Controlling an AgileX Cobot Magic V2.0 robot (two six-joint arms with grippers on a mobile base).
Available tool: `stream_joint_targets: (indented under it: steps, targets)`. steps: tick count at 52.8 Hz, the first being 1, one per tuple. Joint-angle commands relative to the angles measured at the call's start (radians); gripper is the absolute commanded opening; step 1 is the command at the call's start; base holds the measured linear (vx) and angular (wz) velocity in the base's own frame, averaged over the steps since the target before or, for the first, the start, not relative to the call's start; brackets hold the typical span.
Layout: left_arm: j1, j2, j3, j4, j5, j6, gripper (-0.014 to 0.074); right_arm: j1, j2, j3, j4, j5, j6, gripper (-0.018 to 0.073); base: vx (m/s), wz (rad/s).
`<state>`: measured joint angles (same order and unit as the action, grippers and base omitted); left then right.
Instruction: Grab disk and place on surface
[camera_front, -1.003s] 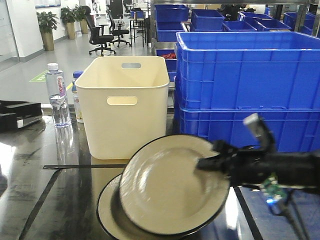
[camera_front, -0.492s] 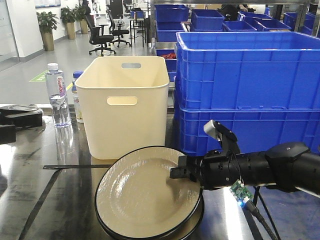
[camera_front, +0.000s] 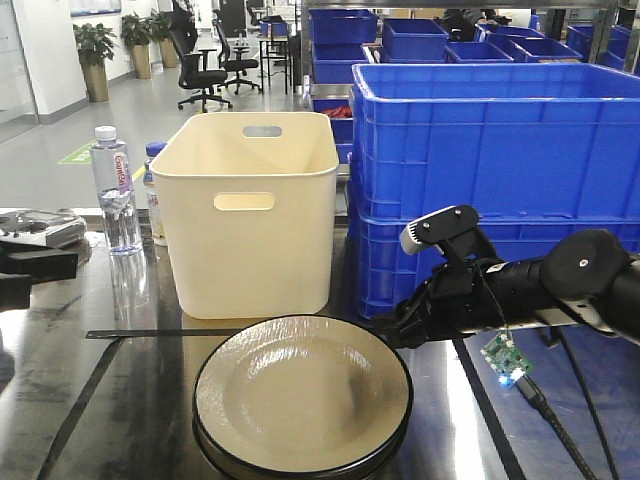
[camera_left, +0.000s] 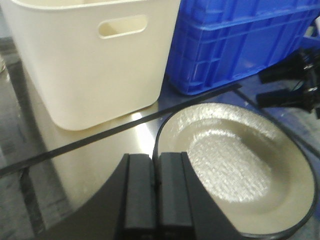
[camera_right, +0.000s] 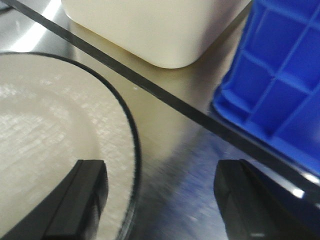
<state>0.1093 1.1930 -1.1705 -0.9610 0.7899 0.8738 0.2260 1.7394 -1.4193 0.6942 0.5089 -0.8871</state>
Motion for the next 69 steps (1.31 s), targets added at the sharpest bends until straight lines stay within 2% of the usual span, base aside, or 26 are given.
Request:
stream_joint_targets:
  steps: [1, 7, 10, 13, 17, 20, 24, 29, 34, 42, 46, 51, 55, 59, 69]
  targets:
    - [0.004, -0.023, -0.033, 0.036, -0.038, -0.066, -0.0008, -0.009, -0.08, -0.036, -0.071, -0.061, 0.035, 0.0462, 0.0, 0.0]
    - [0.004, -0.023, -0.033, 0.231, -0.043, -0.179, -0.0006, -0.043, -0.126, -0.036, -0.188, -0.048, 0.204, 0.027, 0.0, 0.0]
    - [0.004, -0.023, -0.033, 0.354, -0.042, -0.283, -0.0006, -0.071, -0.159, -0.036, -0.271, -0.01, 0.321, 0.0124, 0.0, 0.0]
    - [0.004, -0.023, -0.03, 0.51, -0.039, -0.408, -0.0005, -0.098, -0.191, -0.036, -0.347, 0.038, 0.414, -0.001, 0.0, 0.0]
    - [0.004, -0.023, -0.011, 0.709, -0.037, -0.552, -0.0005, -0.138, -0.245, -0.035, -0.449, 0.105, 0.54, -0.0015, 0.0, 0.0]
    - [0.004, -0.023, 0.013, 0.841, -0.038, -0.628, -0.0003, -0.157, -0.283, -0.031, -0.487, 0.119, 0.586, -0.0014, 0.0, 0.0]
    - [0.004, -0.035, 0.071, 0.927, -0.055, -0.671, -0.0002, -0.168, -0.359, -0.007, -0.499, 0.095, 0.584, -0.0013, 0.0, 0.0]
    - [-0.006, -0.098, 0.178, 0.915, -0.157, -0.659, -0.0002, -0.162, -0.477, 0.068, -0.465, 0.0, 0.501, -0.0012, 0.0, 0.0]
    - [-0.026, -0.21, 0.296, 0.879, -0.295, -0.608, -0.0002, -0.151, -0.611, 0.193, -0.357, -0.121, 0.386, -0.0012, 0.0, 0.0]
    - [-0.043, -0.472, 0.495, 0.798, -0.459, -0.499, -0.0002, -0.151, -0.814, 0.452, -0.137, -0.35, 0.171, -0.0011, 0.0, 0.0]
    - [-0.043, -0.619, 0.584, 0.755, -0.496, -0.482, -0.0002, -0.151, -0.911, 0.606, -0.002, -0.463, 0.064, -0.0009, 0.0, 0.0]
    - [-0.043, -0.796, 0.681, 0.663, -0.515, -0.482, -0.0002, -0.151, -1.014, 0.779, 0.145, -0.581, -0.034, -0.0008, 0.0, 0.0]
    - [-0.043, -0.906, 0.74, 0.637, -0.514, -0.482, -0.0002, -0.151, -1.073, 0.873, 0.206, -0.656, -0.071, -0.0008, 0.0, 0.0]
    - [-0.043, -0.971, 0.778, 0.637, -0.514, -0.482, -0.0002, -0.151, -1.104, 0.918, 0.211, -0.68, -0.073, -0.0007, 0.0, 0.0]
    - [-0.043, -0.987, 0.804, 0.637, -0.499, -0.482, -0.0002, -0.151, -1.106, 0.921, 0.224, -0.693, -0.028, -0.0006, 0.0, 0.0]
